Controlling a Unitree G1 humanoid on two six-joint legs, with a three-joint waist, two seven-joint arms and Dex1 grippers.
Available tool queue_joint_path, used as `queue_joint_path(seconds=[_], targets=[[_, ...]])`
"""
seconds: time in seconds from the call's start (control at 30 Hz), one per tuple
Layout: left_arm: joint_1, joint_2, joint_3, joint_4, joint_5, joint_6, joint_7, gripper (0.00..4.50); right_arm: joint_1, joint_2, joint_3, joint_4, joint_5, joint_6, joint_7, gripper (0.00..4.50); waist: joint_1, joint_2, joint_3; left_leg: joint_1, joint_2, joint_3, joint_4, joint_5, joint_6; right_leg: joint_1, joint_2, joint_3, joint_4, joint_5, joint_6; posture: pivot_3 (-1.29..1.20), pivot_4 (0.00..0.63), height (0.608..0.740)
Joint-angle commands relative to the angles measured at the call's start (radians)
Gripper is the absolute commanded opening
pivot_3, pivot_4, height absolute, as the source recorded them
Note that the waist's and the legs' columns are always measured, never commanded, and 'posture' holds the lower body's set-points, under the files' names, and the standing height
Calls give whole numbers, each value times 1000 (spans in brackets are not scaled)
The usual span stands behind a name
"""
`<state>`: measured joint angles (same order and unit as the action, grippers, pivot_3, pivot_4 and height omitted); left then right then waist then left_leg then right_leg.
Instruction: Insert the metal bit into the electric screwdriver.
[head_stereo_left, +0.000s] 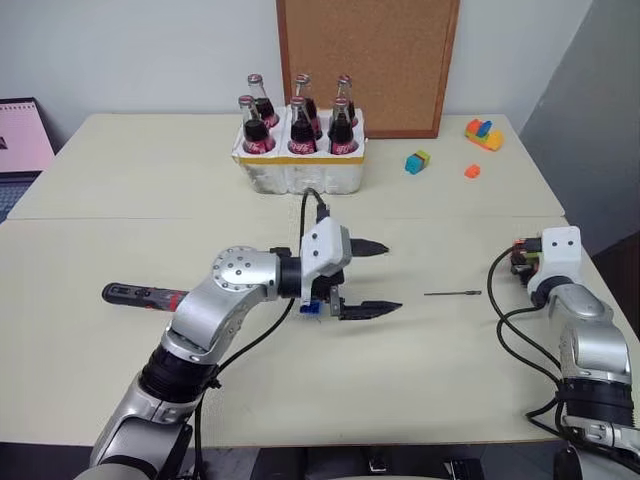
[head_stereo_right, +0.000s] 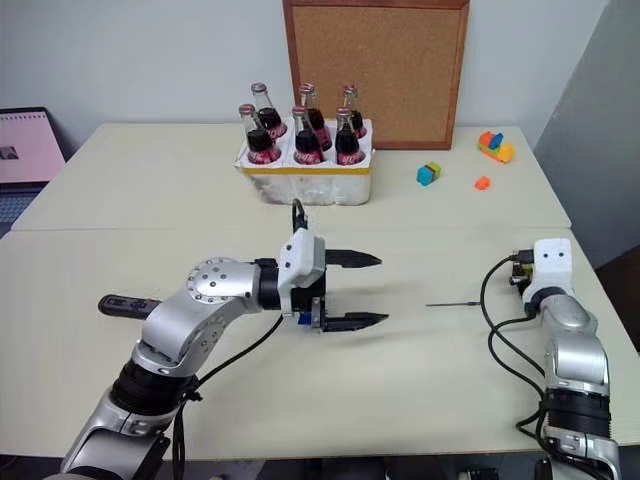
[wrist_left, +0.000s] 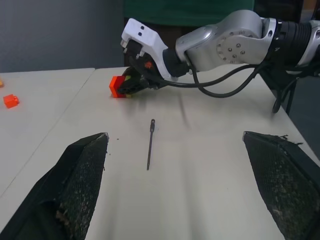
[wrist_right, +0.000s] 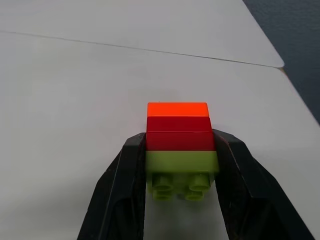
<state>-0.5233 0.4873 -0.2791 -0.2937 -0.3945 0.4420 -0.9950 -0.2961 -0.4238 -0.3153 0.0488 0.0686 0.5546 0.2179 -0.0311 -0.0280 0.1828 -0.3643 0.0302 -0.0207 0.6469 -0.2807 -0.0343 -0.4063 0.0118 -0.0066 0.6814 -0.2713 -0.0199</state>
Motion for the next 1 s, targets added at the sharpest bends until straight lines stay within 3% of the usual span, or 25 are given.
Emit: queue_joint_path(seconds=[0.03, 0.2, 0.3, 0.4, 0.57, 0.8, 1.0], targets=[[10, 11, 15, -10, 8, -27, -8, 4500, 5, -2, -33, -57, 37, -1, -6, 1827, 1, 0, 0, 0, 0, 0, 0, 0, 0, 0, 0, 0, 0, 0, 0, 0, 150, 740], [24, 23, 23, 1, 15, -42, -6, 4500, 43, -1, -40, -190, 67, 41, -10, 3134, 2, 0, 0, 0, -1, 0, 0, 0, 0, 0, -2, 1, -1, 0, 0, 0, 150, 740], [32, 37, 35, 10, 22, -57, -6, 4500, 79, -18, -43, -311, 78, 82, -1, 3688, 3, 0, 0, 0, -1, 0, 0, 0, 0, 0, -3, 0, -2, 0, 0, 0, 150, 740], [53, 93, 106, 1, -6, -33, -11, 4500, 120, -86, -10, -490, 123, 89, 103, 4486, 2, 1, 0, 0, -1, -1, 0, 0, 0, 0, -3, 0, -1, 0, 0, 0, 150, 740], [100, 210, 218, -9, -49, 5, -39, 4500, 159, -176, 90, -640, 242, 151, 284, 4486, -3, 2, 1, 1, 1, -2, 0, 0, 0, -1, 1, -1, -1, 0, 0, 0, 150, 740], [233, 395, 361, -30, -91, 48, -116, 4500, 151, -264, 369, -759, 340, 211, 475, 4486, -1, 2, 1, 1, 1, -3, 0, 0, 0, -1, 1, -2, -2, 0, 0, 0, 150, 740], [336, 495, 431, -57, -123, 73, -180, 4500, 9, -116, 650, -594, 234, 206, 421, 4486, 1, -4, 2, 0, 1, -4, 0, 0, 0, -1, -4, -3, -3, 0, 0, 0, 150, 740]])
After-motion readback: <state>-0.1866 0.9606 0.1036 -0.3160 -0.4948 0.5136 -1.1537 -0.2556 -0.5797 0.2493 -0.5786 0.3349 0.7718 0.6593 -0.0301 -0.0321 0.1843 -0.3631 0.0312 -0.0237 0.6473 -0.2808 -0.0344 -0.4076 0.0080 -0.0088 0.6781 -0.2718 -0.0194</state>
